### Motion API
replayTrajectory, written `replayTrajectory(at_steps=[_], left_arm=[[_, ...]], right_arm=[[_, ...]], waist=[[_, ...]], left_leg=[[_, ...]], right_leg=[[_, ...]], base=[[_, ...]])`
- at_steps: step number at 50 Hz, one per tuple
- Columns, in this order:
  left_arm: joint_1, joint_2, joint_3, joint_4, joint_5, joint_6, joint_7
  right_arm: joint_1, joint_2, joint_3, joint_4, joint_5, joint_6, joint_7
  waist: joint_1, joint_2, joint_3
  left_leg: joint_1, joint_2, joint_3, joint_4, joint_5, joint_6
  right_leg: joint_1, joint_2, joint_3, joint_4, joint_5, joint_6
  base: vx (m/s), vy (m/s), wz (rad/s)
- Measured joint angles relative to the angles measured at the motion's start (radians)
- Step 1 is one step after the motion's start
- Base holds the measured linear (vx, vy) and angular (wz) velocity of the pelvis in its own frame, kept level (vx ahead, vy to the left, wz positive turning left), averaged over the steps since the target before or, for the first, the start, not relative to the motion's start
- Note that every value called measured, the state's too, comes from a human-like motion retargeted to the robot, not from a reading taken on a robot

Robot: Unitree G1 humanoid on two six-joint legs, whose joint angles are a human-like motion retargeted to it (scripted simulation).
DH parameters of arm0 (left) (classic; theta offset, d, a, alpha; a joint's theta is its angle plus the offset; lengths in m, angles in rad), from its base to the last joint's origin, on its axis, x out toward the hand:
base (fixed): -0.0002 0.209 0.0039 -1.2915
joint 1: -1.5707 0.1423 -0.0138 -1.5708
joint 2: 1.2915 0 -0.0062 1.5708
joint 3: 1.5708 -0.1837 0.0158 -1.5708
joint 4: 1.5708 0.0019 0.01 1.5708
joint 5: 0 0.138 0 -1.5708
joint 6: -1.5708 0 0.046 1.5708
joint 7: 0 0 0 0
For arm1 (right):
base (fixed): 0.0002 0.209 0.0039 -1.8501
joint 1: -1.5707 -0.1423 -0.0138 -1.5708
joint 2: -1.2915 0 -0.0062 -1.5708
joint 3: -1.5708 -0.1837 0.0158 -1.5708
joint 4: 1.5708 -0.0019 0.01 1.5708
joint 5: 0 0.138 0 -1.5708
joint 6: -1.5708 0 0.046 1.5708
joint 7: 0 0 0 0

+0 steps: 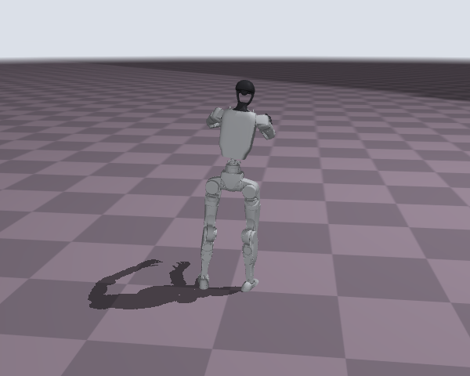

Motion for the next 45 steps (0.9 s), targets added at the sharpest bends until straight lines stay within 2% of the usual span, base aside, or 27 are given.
replayTrajectory(at_steps=[3, 8, 10, 13, 15, 18, 21, 28, 30, 32, 36, 42, 45], left_arm=[[-0.008, -0.003, 0.002, 0.010, -0.006, 0.005, 0.015], [0.009, 0.026, 0.045, -0.057, -0.012, 0.017, 0.044], [0.019, 0.045, 0.067, -0.096, -0.012, 0.019, 0.049], [0.059, 0.067, 0.092, -0.153, 0.028, 0.006, 0.046], [0.067, 0.079, 0.101, -0.172, 0.062, 0.000, 0.011], [0.081, 0.069, 0.089, -0.176, 0.039, 0.004, 0.027], [0.064, 0.049, 0.063, -0.150, -0.005, 0.020, 0.019], [0.003, -0.007, -0.014, -0.042, -0.026, 0.009, 0.017], [-0.016, -0.021, -0.031, -0.018, -0.040, 0.005, 0.015], [-0.023, -0.029, -0.035, -0.007, -0.050, 0.007, 0.014], [-0.028, -0.025, -0.008, -0.010, -0.051, 0.020, 0.028], [-0.018, -0.003, 0.050, -0.064, -0.019, 0.043, 0.046], [-0.012, 0.020, 0.059, -0.101, -0.014, 0.041, 0.047]], right_arm=[[0.086, -0.044, 0.013, -0.126, -0.019, -0.026, -0.033], [0.462, -0.224, 0.027, -0.594, -0.127, -0.072, -0.045], [0.648, -0.289, -0.002, -0.756, -0.149, -0.083, -0.013], [0.911, -0.331, -0.075, -0.901, -0.143, -0.118, 0.078], [0.977, -0.383, -0.105, -0.917, -0.355, -0.058, 0.172], [0.954, -0.323, -0.108, -0.927, -0.193, -0.110, 0.092], [0.741, -0.286, -0.054, -0.817, -0.189, -0.080, 0.015], [0.121, -0.111, 0.128, -0.167, -0.200, 0.024, -0.087], [0.025, -0.065, 0.133, -0.007, -0.162, 0.041, -0.076], [0.005, -0.042, 0.108, 0.050, -0.131, 0.045, -0.071], [0.140, -0.070, 0.059, -0.119, -0.156, 0.023, -0.089], [0.668, -0.247, -0.017, -0.698, -0.229, -0.027, -0.010], [0.907, -0.302, -0.063, -0.856, -0.181, -0.056, 0.072]], waist=[[-0.022, -0.008, 0.003], [-0.077, -0.029, 0.020], [-0.096, -0.039, 0.031], [-0.114, -0.058, 0.014], [-0.116, -0.062, 0.015], [-0.104, -0.058, 0.012], [-0.072, -0.038, 0.020], [-0.014, -0.011, 0.004], [-0.012, -0.010, 0.001], [-0.022, -0.015, -0.002], [-0.062, -0.030, 0.006], [-0.114, -0.052, 0.031], [-0.131, -0.062, 0.042]], left_leg=[[-0.001, -0.004, -0.018, -0.006, 0.004, 0.000], [0.001, -0.019, -0.059, -0.015, 0.009, 0.004], [0.001, -0.022, -0.074, -0.016, 0.009, 0.005], [-0.061, -0.018, -0.079, 0.082, -0.039, -0.002], [-0.064, -0.021, -0.082, 0.085, -0.040, 0.005], [-0.058, -0.021, -0.077, 0.087, -0.043, 0.009], [-0.005, -0.027, -0.065, 0.007, -0.005, 0.024], [-0.004, -0.021, -0.029, 0.026, -0.010, 0.028], [-0.006, -0.022, -0.031, 0.027, -0.009, 0.028], [-0.005, -0.028, -0.040, 0.025, -0.007, 0.028], [-0.001, -0.033, -0.068, 0.017, -0.003, 0.029], [0.000, -0.034, -0.107, 0.001, 0.005, 0.027], [0.000, -0.034, -0.114, -0.007, 0.009, 0.020]], right_leg=[[0.005, -0.006, -0.018, 0.004, -0.006, 0.000], [0.011, -0.030, -0.056, 0.038, -0.033, 0.000], [0.011, -0.038, -0.069, 0.055, -0.045, 0.000], [-0.031, -0.062, -0.087, 0.129, -0.086, 0.000], [-0.039, -0.069, -0.088, 0.147, -0.094, 0.000], [-0.038, -0.068, -0.080, 0.150, -0.094, 0.000], [-0.009, -0.051, -0.055, 0.096, -0.060, 0.000], [0.003, -0.036, -0.020, 0.046, -0.025, 0.000], [0.008, -0.037, -0.022, 0.037, -0.020, 0.000], [0.015, -0.043, -0.030, 0.034, -0.021, 0.000], [0.027, -0.051, -0.055, 0.045, -0.033, -0.007], [0.026, -0.058, -0.093, 0.076, -0.059, -0.009], [0.022, -0.060, -0.102, 0.087, -0.067, -0.005]], base=[[0.03, 0.02, 0.30], [0.04, 0.03, 0.41], [0.04, 0.02, 0.36], [0.03, 0.01, 0.20], [0.00, 0.00, 0.00], [0.00, 0.00, -0.07], [-0.03, 0.00, -0.36], [-0.02, 0.00, -0.22], [0.00, 0.00, 0.00], [0.01, 0.03, 0.25], [0.01, 0.01, 0.34], [0.01, -0.01, 0.30], [0.00, 0.00, 0.06]])
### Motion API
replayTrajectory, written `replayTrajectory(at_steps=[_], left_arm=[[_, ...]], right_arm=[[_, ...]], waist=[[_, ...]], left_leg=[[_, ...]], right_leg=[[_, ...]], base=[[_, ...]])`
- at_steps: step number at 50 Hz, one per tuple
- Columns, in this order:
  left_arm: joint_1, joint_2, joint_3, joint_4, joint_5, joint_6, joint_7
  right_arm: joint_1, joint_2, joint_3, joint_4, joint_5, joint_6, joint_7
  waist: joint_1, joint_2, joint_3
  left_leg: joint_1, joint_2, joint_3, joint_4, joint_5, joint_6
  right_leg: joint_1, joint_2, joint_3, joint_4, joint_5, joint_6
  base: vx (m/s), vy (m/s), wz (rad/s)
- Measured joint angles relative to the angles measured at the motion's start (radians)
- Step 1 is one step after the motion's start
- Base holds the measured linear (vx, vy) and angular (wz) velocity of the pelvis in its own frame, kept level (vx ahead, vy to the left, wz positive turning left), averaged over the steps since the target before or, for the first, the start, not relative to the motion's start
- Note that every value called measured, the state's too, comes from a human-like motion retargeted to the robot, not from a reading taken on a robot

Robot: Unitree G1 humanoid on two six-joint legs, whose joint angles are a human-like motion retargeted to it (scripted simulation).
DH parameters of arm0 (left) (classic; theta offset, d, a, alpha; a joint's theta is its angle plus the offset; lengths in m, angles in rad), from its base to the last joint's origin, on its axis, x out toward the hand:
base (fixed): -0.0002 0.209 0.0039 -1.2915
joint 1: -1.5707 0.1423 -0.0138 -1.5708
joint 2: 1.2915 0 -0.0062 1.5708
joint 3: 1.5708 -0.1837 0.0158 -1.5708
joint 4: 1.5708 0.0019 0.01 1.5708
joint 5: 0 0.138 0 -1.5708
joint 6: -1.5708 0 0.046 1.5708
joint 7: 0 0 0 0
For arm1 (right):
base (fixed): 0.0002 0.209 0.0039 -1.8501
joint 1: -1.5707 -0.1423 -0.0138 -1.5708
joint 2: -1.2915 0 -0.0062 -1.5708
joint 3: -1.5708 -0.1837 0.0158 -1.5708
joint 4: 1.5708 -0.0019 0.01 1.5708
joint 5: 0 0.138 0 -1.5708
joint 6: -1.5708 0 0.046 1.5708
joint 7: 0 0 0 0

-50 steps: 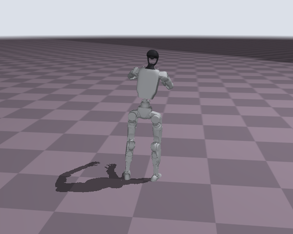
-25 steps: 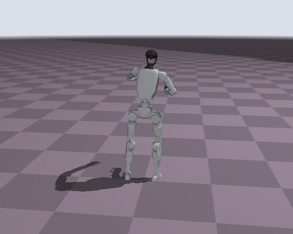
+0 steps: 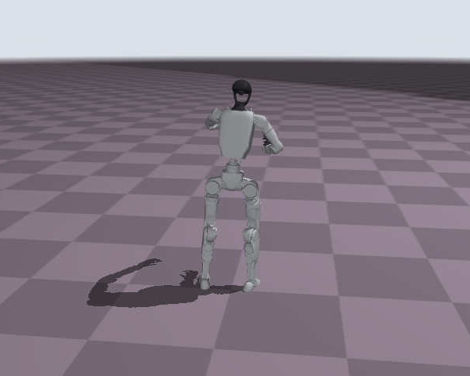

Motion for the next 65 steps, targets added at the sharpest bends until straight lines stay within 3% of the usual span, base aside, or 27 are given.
replayTrajectory(at_steps=[5, 10, 17, 21, 25, 31, 35, 38, 42, 48, 52, 57, 62, 65], left_arm=[[0.035, 0.005, -0.005, -0.006, 0.045, -0.004, -0.014], [0.018, -0.012, -0.025, 0.034, -0.013, 0.019, -0.038], [-0.021, -0.035, -0.068, 0.103, -0.026, -0.007, -0.037], [-0.041, -0.052, -0.088, 0.158, -0.031, -0.027, -0.028], [-0.045, -0.032, -0.071, 0.160, -0.029, -0.027, -0.026], [-0.004, 0.041, 0.017, 0.034, -0.005, -0.018, -0.013], [0.026, 0.091, 0.044, -0.061, 0.004, -0.031, -0.008], [0.047, 0.096, 0.044, -0.094, 0.006, -0.035, -0.012], [0.060, 0.071, 0.033, -0.093, -0.007, -0.021, -0.043], [0.027, 0.019, -0.011, -0.027, -0.027, -0.027, -0.068], [-0.008, -0.005, -0.037, 0.034, -0.039, -0.033, -0.061], [-0.023, 0.015, -0.014, 0.054, -0.039, -0.031, -0.045], [-0.005, 0.053, 0.025, -0.003, -0.002, -0.038, -0.022], [0.012, 0.083, 0.035, -0.061, 0.000, -0.049, -0.014]], right_arm=[[0.092, -0.025, -0.026, -0.067, 0.062, -0.020, 0.090], [-0.242, 0.007, 0.030, 0.051, 0.052, 0.034, 0.002], [-0.851, 0.164, 0.163, 0.615, 0.015, 0.101, -0.092], [-1.000, 0.267, 0.141, 0.891, 0.060, 0.099, -0.103], [-0.874, 0.260, 0.106, 0.745, 0.077, 0.042, -0.111], [-0.293, 0.076, 0.030, 0.111, 0.004, -0.024, -0.030], [0.041, 0.048, -0.065, -0.072, 0.069, -0.064, 0.073], [0.069, 0.083, -0.082, -0.079, 0.048, -0.066, 0.069], [-0.168, 0.142, -0.046, 0.020, -0.017, -0.026, 0.009], [-0.717, 0.268, 0.045, 0.512, -0.052, 0.050, -0.103], [-0.877, 0.324, 0.073, 0.771, 0.019, 0.071, -0.141], [-0.671, 0.279, 0.066, 0.618, -0.019, 0.042, -0.123], [-0.194, 0.125, 0.032, 0.274, -0.151, 0.008, -0.044], [0.070, 0.080, -0.038, 0.140, -0.072, -0.061, 0.010]], waist=[[0.004, -0.016, -0.034], [0.048, 0.006, -0.023], [0.128, 0.033, -0.036], [0.155, 0.038, -0.044], [0.137, 0.023, -0.037], [0.072, -0.011, -0.013], [0.041, -0.027, -0.001], [0.048, -0.028, -0.006], [0.086, -0.013, -0.021], [0.158, 0.017, -0.037], [0.173, 0.021, -0.036], [0.132, 0.004, -0.010], [0.088, -0.011, 0.022], [0.073, -0.011, 0.034]], left_leg=[[-0.064, 0.007, 0.020, 0.095, -0.046, -0.009], [-0.004, 0.007, 0.049, 0.007, -0.004, 0.006], [-0.004, 0.037, 0.115, 0.019, -0.009, -0.001], [-0.010, 0.057, 0.139, 0.031, -0.013, -0.010], [-0.009, 0.066, 0.139, 0.032, -0.012, -0.013], [0.000, 0.054, 0.112, 0.013, -0.005, -0.012], [0.001, 0.049, 0.097, 0.007, -0.003, -0.009], [0.000, 0.049, 0.100, 0.008, -0.005, -0.001], [-0.002, 0.054, 0.119, 0.018, -0.010, 0.010], [-0.013, 0.080, 0.157, 0.042, -0.016, 0.004], [-0.017, 0.091, 0.167, 0.043, -0.011, -0.007], [-0.006, 0.075, 0.151, 0.020, 0.000, -0.009], [0.000, 0.050, 0.123, -0.005, 0.009, 0.001], [-0.006, 0.051, 0.114, -0.016, 0.017, -0.004]], right_leg=[[-0.052, -0.015, 0.007, 0.058, -0.029, 0.001], [-0.017, 0.016, 0.048, -0.027, 0.023, 0.005], [-0.026, 0.061, 0.105, -0.076, 0.065, 0.005], [-0.029, 0.086, 0.122, -0.100, 0.081, 0.005], [-0.022, 0.098, 0.121, -0.114, 0.086, 0.005], [-0.015, 0.081, 0.095, -0.094, 0.063, 0.005], [-0.026, 0.070, 0.083, -0.059, 0.044, 0.005], [-0.039, 0.067, 0.088, -0.038, 0.039, 0.005], [-0.051, 0.075, 0.110, -0.035, 0.047, 0.005], [-0.052, 0.109, 0.142, -0.077, 0.080, 0.005], [-0.044, 0.127, 0.145, -0.112, 0.099, 0.005], [-0.025, 0.112, 0.130, -0.128, 0.097, 0.005], [-0.028, 0.081, 0.106, -0.097, 0.069, 0.005], [-0.046, 0.080, 0.095, -0.073, 0.056, 0.005]], base=[[0.00, 0.00, -0.04], [-0.05, -0.01, -0.42], [-0.05, -0.05, -0.48], [-0.03, -0.07, -0.32], [0.00, -0.01, -0.04], [0.03, 0.02, 0.20], [0.01, 0.01, 0.11], [0.00, 0.00, 0.00], [-0.02, -0.02, -0.27], [-0.04, -0.06, -0.34], [-0.03, -0.05, -0.11], [0.01, 0.03, 0.16], [0.02, 0.05, 0.31], [0.00, 0.00, 0.07]])
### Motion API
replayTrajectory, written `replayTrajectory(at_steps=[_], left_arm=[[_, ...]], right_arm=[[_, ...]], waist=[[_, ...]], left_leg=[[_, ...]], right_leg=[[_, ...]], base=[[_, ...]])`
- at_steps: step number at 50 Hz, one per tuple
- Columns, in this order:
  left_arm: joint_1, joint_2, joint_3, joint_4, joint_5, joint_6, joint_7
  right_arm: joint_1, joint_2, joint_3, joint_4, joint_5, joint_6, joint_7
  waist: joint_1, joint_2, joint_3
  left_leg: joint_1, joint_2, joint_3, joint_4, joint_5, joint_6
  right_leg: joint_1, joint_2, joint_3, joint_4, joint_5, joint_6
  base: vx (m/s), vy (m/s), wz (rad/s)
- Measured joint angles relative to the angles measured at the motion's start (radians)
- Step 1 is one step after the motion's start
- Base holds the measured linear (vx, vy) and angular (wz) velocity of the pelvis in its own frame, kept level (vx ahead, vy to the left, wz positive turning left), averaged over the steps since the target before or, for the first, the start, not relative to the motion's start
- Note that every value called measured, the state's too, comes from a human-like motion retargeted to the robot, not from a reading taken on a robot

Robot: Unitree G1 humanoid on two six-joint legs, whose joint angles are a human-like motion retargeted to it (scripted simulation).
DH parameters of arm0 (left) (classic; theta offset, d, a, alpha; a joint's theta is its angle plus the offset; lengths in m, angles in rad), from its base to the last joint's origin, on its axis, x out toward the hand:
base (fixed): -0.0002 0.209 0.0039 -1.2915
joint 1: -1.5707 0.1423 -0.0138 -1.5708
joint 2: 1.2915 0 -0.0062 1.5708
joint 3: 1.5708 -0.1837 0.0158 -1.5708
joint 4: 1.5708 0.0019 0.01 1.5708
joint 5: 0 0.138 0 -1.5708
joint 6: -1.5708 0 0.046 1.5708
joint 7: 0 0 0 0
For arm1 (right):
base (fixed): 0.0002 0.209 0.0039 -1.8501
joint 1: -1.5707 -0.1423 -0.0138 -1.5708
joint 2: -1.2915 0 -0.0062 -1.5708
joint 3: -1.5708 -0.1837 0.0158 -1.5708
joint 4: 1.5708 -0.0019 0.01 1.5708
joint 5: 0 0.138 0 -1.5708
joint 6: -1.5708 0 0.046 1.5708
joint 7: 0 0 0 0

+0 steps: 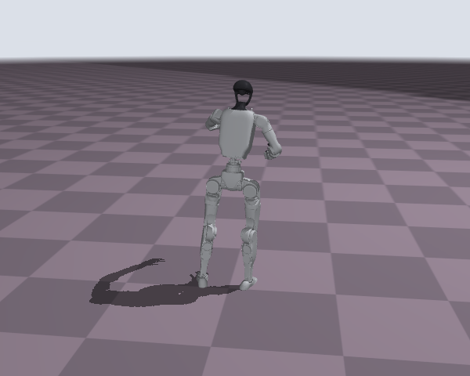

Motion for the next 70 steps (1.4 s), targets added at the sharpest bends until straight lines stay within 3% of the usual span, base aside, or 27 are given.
replayTrajectory(at_steps=[4, 8, 15, 20, 25, 32, 36, 40, 44, 48, 51, 54, 58, 65, 70], left_arm=[[0.037, 0.018, 0.016, -0.048, -0.001, -0.006, -0.007], [0.067, -0.001, 0.028, -0.044, -0.019, 0.009, -0.035], [0.016, -0.077, -0.032, 0.085, -0.029, 0.018, -0.077], [-0.027, -0.119, -0.075, 0.164, -0.034, 0.015, -0.075], [-0.006, -0.084, -0.046, 0.129, -0.041, 0.027, -0.046], [0.074, -0.009, 0.056, -0.028, -0.020, 0.033, -0.012], [0.114, 0.023, 0.071, -0.098, -0.021, 0.017, -0.008], [0.129, 0.010, 0.048, -0.097, -0.019, 0.021, -0.018], [0.107, -0.017, 0.019, -0.041, -0.015, 0.031, -0.044], [0.063, -0.049, -0.030, 0.044, -0.002, 0.028, -0.056], [0.019, -0.079, -0.072, 0.117, 0.002, 0.023, -0.067], [-0.009, -0.093, -0.096, 0.162, 0.009, 0.019, -0.077], [-0.020, -0.079, -0.083, 0.165, 0.022, 0.020, -0.054], [0.040, -0.007, 0.012, 0.057, 0.022, 0.041, 0.002], [0.080, 0.046, 0.029, -0.024, 0.022, 0.028, 0.014]], right_arm=[[0.083, -0.019, -0.049, -0.068, -0.031, -0.009, -0.001], [-0.144, 0.004, -0.033, -0.051, -0.119, 0.046, -0.049], [-0.851, 0.214, 0.077, 0.531, -0.082, 0.168, -0.057], [-1.070, 0.285, 0.101, 0.847, 0.081, 0.186, -0.034], [-0.844, 0.203, 0.104, 0.493, 0.064, 0.132, -0.114], [-0.139, -0.030, -0.028, -0.214, -0.107, 0.051, -0.091], [0.123, -0.057, -0.130, -0.331, -0.083, -0.008, -0.024], [0.026, -0.065, -0.099, -0.314, -0.123, 0.010, -0.044], [-0.393, -0.001, 0.047, -0.085, -0.123, 0.062, -0.049], [-0.782, 0.166, 0.116, 0.352, 0.010, 0.106, -0.031], [-0.975, 0.252, 0.109, 0.679, 0.077, 0.155, 0.005], [-1.032, 0.255, 0.109, 0.801, 0.086, 0.166, 0.058], [-0.873, 0.156, 0.118, 0.574, 0.075, 0.110, 0.044], [-0.200, -0.054, -0.035, -0.079, 0.142, 0.008, 0.041], [0.080, -0.089, -0.129, -0.245, 0.183, -0.031, 0.097]], waist=[[-0.006, 0.005, -0.009], [0.001, 0.017, -0.030], [0.057, 0.053, -0.044], [0.084, 0.061, -0.048], [0.037, 0.038, -0.042], [-0.051, 0.006, -0.030], [-0.087, 0.000, -0.029], [-0.089, 0.001, -0.038], [-0.061, 0.022, -0.041], [-0.008, 0.051, -0.045], [0.031, 0.068, -0.050], [0.046, 0.070, -0.055], [0.016, 0.056, -0.052], [-0.062, 0.017, -0.033], [-0.071, 0.012, -0.029]], left_leg=[[-0.008, 0.009, 0.003, -0.012, 0.008, -0.005], [-0.009, 0.015, 0.020, -0.016, 0.011, -0.005], [-0.007, 0.029, 0.064, 0.012, -0.002, -0.008], [-0.008, 0.037, 0.075, 0.028, -0.006, -0.018], [0.003, 0.018, 0.047, 0.017, -0.005, -0.011], [0.000, 0.000, -0.023, 0.011, -0.007, -0.003], [-0.003, -0.001, -0.052, 0.006, -0.005, -0.004], [0.006, -0.017, -0.058, 0.006, -0.009, 0.008], [0.015, -0.028, -0.028, 0.024, -0.021, 0.017], [0.015, -0.017, 0.015, 0.050, -0.035, 0.013], [0.010, 0.003, 0.038, 0.063, -0.039, 0.004], [0.005, 0.020, 0.044, 0.065, -0.037, -0.006], [0.009, 0.020, 0.025, 0.048, -0.029, -0.009], [0.011, -0.001, -0.019, 0.044, -0.033, 0.009], [0.004, 0.005, -0.022, 0.056, -0.040, 0.011]], right_leg=[[-0.022, 0.010, -0.002, 0.013, -0.002, 0.000], [-0.031, 0.021, 0.012, 0.006, 0.008, 0.000], [-0.025, 0.044, 0.054, -0.029, 0.036, 0.000], [-0.012, 0.054, 0.061, -0.054, 0.050, 0.000], [0.011, 0.030, 0.041, -0.053, 0.036, 0.000], [0.016, -0.005, -0.020, 0.004, -0.014, 0.000], [0.008, -0.015, -0.048, 0.046, -0.037, 0.000], [0.006, -0.039, -0.049, 0.079, -0.053, 0.000], [0.012, -0.047, -0.016, 0.071, -0.047, -0.001], [0.022, -0.028, 0.024, 0.024, -0.018, 0.000], [0.027, -0.001, 0.041, -0.013, 0.006, 0.000], [0.031, 0.021, 0.041, -0.036, 0.019, 0.000], [0.040, 0.022, 0.018, -0.039, 0.014, 0.000], [0.039, -0.012, -0.020, 0.015, -0.028, 0.000], [0.022, -0.012, -0.022, 0.045, -0.040, 0.000]], base=[[0.00, 0.00, 0.00], [-0.02, -0.02, -0.18], [-0.04, -0.04, -0.33], [-0.01, -0.02, -0.09], [0.06, 0.05, 0.27], [0.08, 0.04, 0.51], [0.06, 0.02, 0.37], [0.03, 0.06, 0.08], [-0.01, 0.05, -0.34], [-0.03, -0.02, -0.53], [-0.03, -0.08, -0.40], [-0.01, -0.08, -0.10], [0.03, 0.00, 0.22], [0.04, 0.04, 0.27], [0.00, 0.00, 0.00]])
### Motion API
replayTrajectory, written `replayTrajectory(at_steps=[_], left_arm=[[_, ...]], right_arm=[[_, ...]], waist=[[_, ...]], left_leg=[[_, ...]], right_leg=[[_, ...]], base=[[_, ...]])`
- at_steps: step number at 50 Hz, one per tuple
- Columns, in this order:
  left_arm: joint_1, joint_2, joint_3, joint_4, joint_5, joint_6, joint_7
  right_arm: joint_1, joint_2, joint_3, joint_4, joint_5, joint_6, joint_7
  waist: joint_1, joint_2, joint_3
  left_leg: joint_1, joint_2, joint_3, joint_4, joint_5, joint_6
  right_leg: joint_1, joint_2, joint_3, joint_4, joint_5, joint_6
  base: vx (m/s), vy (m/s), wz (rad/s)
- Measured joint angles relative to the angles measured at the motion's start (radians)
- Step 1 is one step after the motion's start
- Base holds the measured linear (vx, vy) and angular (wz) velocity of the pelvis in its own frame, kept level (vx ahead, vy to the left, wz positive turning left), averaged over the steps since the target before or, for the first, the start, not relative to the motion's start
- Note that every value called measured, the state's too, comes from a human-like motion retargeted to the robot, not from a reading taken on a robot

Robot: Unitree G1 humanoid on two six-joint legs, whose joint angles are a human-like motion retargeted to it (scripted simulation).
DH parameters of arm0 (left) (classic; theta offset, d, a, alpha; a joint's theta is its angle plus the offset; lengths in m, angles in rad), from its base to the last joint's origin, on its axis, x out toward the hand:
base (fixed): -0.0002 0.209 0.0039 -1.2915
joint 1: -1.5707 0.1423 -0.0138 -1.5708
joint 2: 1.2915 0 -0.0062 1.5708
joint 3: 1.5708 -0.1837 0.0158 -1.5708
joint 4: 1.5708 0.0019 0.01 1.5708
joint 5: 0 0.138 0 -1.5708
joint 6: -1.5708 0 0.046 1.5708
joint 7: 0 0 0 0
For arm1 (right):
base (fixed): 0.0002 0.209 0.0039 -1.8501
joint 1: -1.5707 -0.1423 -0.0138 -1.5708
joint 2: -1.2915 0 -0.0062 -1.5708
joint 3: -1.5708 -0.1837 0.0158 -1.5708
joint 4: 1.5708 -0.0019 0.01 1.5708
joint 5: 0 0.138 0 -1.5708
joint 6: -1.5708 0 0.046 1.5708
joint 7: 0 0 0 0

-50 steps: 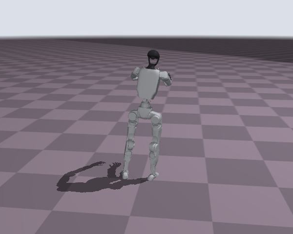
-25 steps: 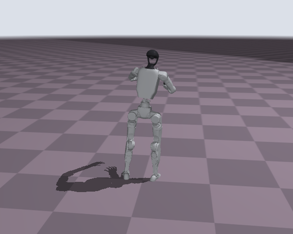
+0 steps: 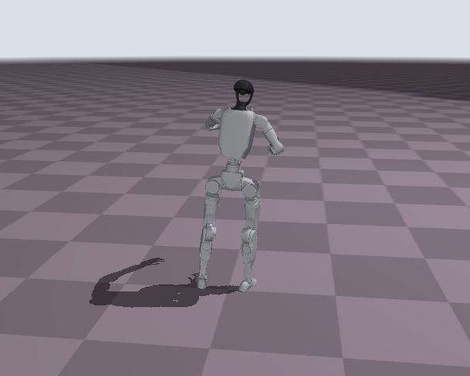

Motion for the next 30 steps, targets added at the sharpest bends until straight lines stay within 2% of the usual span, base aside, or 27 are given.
replayTrajectory(at_steps=[2, 5, 8, 13, 15, 17, 20, 25, 30], left_arm=[[0.010, -0.002, -0.001, -0.009, 0.001, 0.000, -0.002], [0.018, -0.023, -0.005, -0.003, -0.002, 0.006, -0.017], [0.005, -0.047, -0.018, 0.022, -0.002, 0.008, -0.035], [-0.046, -0.084, -0.074, 0.095, 0.004, -0.006, -0.046], [-0.068, -0.091, -0.092, 0.127, -0.004, -0.012, -0.047], [-0.078, -0.085, -0.096, 0.140, -0.015, -0.012, -0.044], [-0.082, -0.053, -0.074, 0.127, -0.034, -0.011, -0.032], [-0.035, 0.019, 0.009, 0.023, -0.042, -0.008, 0.002], [-0.001, 0.081, 0.049, -0.077, -0.027, -0.025, 0.007]], right_arm=[[-0.037, 0.002, 0.011, -0.006, -0.048, 0.004, -0.028], [-0.216, 0.029, 0.058, 0.052, -0.128, 0.037, -0.075], [-0.505, 0.112, 0.122, 0.258, -0.164, 0.078, -0.114], [-0.933, 0.279, 0.160, 0.777, -0.149, 0.163, -0.169], [-1.041, 0.322, 0.156, 0.938, -0.099, 0.178, -0.159], [-1.068, 0.336, 0.154, 0.975, -0.060, 0.176, -0.152], [-0.994, 0.307, 0.178, 0.837, -0.056, 0.149, -0.169], [-0.589, 0.149, 0.189, 0.338, -0.153, 0.105, -0.196], [-0.158, 0.038, 0.074, 0.088, -0.108, 0.041, -0.072]], waist=[[0.012, 0.005, -0.006], [0.041, 0.018, -0.018], [0.071, 0.036, -0.022], [0.118, 0.056, -0.032], [0.125, 0.058, -0.034], [0.124, 0.054, -0.037], [0.102, 0.039, -0.031], [0.051, 0.013, -0.022], [0.016, 0.001, -0.001]], left_leg=[[0.000, 0.001, 0.006, 0.004, -0.002, 0.003], [0.004, 0.000, 0.021, 0.011, -0.008, 0.008], [0.010, 0.001, 0.040, 0.024, -0.017, 0.012], [0.013, 0.010, 0.070, 0.041, -0.029, 0.013], [0.013, 0.016, 0.078, 0.041, -0.029, 0.008], [0.013, 0.021, 0.083, 0.037, -0.026, 0.002], [0.015, 0.021, 0.080, 0.021, -0.016, -0.005], [0.015, 0.016, 0.066, -0.005, 0.000, -0.016], [0.005, 0.022, 0.051, -0.023, 0.014, -0.030]], right_leg=[[-0.004, 0.001, 0.007, 0.003, 0.001, 0.000], [-0.004, 0.001, 0.025, 0.000, 0.006, 0.000], [0.002, 0.004, 0.047, -0.011, 0.015, 0.000], [0.009, 0.017, 0.078, -0.039, 0.036, 0.000], [0.009, 0.025, 0.084, -0.049, 0.044, 0.000], [0.008, 0.033, 0.086, -0.057, 0.050, 0.000], [0.007, 0.036, 0.080, -0.061, 0.051, 0.000], [0.003, 0.032, 0.058, -0.058, 0.044, 0.000], [-0.010, 0.038, 0.035, -0.050, 0.039, 0.000]], base=[[0.00, 0.00, -0.10], [-0.01, 0.01, -0.26], [-0.03, 0.01, -0.32], [-0.03, -0.01, -0.29], [-0.01, -0.01, -0.10], [0.00, 0.00, 0.00], [0.00, 0.00, 0.00], [0.00, 0.00, 0.07], [0.00, 0.00, 0.07]])
